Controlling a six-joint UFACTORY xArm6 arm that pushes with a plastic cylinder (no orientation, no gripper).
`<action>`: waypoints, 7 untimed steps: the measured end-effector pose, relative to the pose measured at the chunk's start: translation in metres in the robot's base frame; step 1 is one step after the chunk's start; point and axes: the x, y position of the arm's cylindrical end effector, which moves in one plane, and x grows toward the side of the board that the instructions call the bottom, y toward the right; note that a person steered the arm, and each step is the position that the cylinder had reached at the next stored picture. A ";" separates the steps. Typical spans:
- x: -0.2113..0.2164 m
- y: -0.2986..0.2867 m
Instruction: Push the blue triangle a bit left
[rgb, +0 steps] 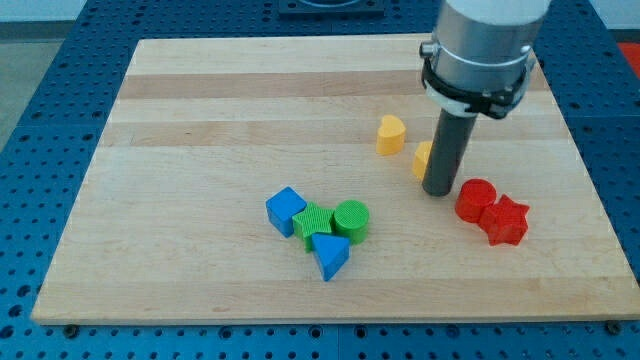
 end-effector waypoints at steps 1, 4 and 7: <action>-0.022 0.000; -0.031 0.003; 0.012 -0.029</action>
